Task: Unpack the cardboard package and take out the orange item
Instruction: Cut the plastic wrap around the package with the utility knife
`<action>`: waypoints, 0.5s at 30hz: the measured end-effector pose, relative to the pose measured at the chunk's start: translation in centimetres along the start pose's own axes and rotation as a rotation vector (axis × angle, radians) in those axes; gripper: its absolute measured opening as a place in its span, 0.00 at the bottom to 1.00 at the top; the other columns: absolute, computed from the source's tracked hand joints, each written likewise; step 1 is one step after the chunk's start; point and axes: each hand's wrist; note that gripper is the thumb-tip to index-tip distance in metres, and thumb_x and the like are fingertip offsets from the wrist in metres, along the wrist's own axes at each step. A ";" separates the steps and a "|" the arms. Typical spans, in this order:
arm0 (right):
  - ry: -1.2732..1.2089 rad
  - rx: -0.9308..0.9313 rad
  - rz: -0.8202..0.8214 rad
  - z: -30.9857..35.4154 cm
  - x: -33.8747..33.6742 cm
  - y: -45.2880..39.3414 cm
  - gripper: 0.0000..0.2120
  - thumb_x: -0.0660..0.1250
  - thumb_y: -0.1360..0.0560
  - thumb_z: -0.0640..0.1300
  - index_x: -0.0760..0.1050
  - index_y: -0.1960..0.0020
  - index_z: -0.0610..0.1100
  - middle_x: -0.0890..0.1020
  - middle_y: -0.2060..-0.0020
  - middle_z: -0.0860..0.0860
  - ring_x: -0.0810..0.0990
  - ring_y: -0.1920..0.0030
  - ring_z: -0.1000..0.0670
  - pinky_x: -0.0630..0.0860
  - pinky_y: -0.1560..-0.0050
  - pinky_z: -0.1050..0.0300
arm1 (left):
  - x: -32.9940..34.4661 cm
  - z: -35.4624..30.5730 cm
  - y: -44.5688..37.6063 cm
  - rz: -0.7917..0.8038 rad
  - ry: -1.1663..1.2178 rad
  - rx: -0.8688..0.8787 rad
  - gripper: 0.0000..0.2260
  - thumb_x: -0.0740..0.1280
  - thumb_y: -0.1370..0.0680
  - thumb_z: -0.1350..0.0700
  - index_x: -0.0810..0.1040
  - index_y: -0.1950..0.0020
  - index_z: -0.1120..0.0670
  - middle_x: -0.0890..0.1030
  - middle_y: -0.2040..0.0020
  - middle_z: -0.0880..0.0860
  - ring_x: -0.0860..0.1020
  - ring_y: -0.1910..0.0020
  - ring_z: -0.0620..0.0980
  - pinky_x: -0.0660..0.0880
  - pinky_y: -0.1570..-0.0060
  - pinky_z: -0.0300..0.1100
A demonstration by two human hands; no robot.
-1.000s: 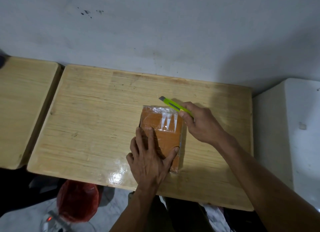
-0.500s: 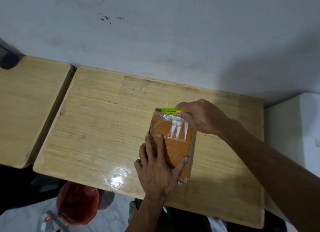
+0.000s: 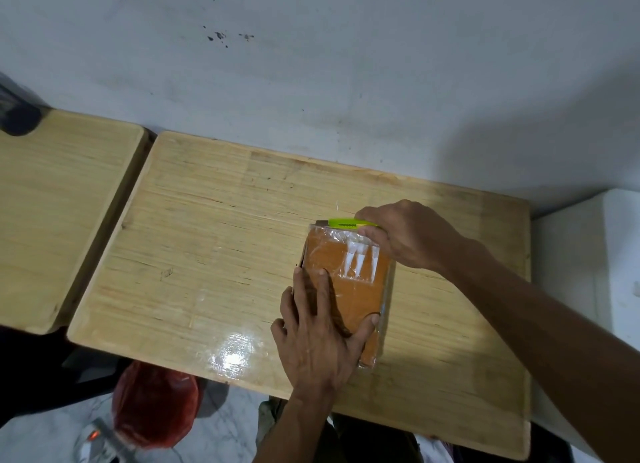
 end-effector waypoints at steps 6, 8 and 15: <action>0.030 -0.023 -0.009 -0.1 0.3 0.2 0.11 0.63 0.20 0.48 0.78 0.41 0.45 0.83 0.63 0.49 0.76 0.69 0.52 0.62 0.69 0.64 | 0.2 0.0 0.0 -0.006 -0.011 0.004 0.46 0.55 0.31 0.20 0.63 0.21 0.47 0.60 0.20 0.56 0.67 0.28 0.60 0.70 0.45 0.55; 0.080 -0.027 -0.013 0.0 0.6 0.0 0.12 0.62 0.19 0.49 0.78 0.40 0.45 0.83 0.63 0.49 0.76 0.68 0.51 0.60 0.70 0.64 | 0.2 0.0 -0.1 -0.007 -0.014 -0.001 0.46 0.55 0.31 0.20 0.62 0.21 0.47 0.59 0.20 0.56 0.66 0.28 0.60 0.70 0.45 0.55; 0.156 -0.055 -0.034 0.0 0.5 0.4 0.14 0.61 0.19 0.49 0.77 0.38 0.45 0.84 0.61 0.49 0.81 0.66 0.47 0.69 0.66 0.61 | 0.2 0.0 0.0 -0.008 -0.015 -0.010 0.47 0.55 0.32 0.20 0.63 0.21 0.47 0.59 0.20 0.56 0.66 0.28 0.60 0.70 0.45 0.55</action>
Point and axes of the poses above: each hand's wrist, its own y-axis away from the middle knuckle, its own x-axis out of the palm, z = x × y
